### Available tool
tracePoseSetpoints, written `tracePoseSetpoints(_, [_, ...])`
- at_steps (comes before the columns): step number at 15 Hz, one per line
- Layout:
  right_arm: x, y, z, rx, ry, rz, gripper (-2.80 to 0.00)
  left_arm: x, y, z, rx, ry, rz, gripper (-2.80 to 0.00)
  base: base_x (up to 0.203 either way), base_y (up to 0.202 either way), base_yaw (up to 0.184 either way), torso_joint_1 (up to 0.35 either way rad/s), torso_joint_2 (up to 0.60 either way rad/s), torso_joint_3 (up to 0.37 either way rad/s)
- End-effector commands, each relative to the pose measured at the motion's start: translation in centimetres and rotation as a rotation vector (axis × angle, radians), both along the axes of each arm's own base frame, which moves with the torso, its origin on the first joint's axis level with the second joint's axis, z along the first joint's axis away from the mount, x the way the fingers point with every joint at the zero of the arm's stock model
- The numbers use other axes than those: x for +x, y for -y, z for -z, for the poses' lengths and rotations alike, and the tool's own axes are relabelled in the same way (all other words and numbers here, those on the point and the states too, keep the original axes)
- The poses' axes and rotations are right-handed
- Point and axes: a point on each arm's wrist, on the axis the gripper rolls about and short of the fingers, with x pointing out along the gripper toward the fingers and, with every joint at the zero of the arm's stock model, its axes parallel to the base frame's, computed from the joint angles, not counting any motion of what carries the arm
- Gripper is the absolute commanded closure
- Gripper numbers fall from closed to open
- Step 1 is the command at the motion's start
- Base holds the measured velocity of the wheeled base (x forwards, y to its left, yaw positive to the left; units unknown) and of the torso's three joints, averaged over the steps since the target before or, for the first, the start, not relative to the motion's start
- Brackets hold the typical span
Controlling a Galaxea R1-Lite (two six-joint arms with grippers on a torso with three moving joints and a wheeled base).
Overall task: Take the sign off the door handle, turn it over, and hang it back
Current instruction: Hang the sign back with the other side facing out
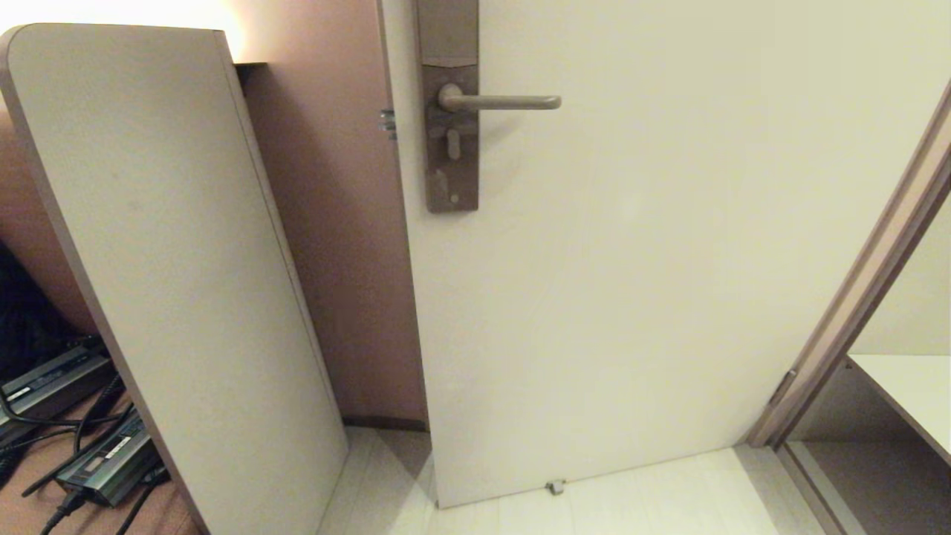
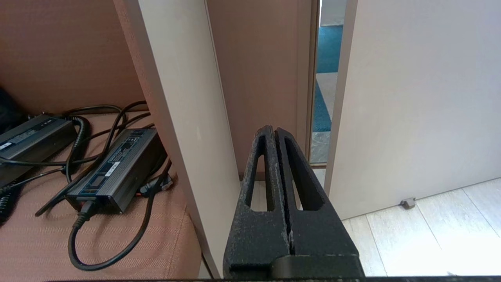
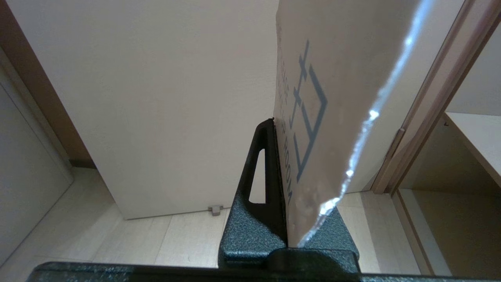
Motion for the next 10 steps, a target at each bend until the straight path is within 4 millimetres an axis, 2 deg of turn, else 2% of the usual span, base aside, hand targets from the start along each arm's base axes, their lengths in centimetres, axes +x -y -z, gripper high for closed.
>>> tracePoseSetpoints(1, [-0.01, 0.00, 0.01, 0.000, 0.000, -0.001, 0.00, 0.00, 0.01, 0.00, 0.002, 0.001, 0.003, 0.00, 0.000, 0.000, 0.000, 0.000, 0.00, 0.000])
tracePoseSetpoints(10, [-0.01, 0.00, 0.01, 0.000, 0.000, 0.000, 0.00, 0.00, -0.01, 0.01, 0.000, -0.001, -0.005, 0.00, 0.000, 0.000, 0.000, 0.000, 0.00, 0.000])
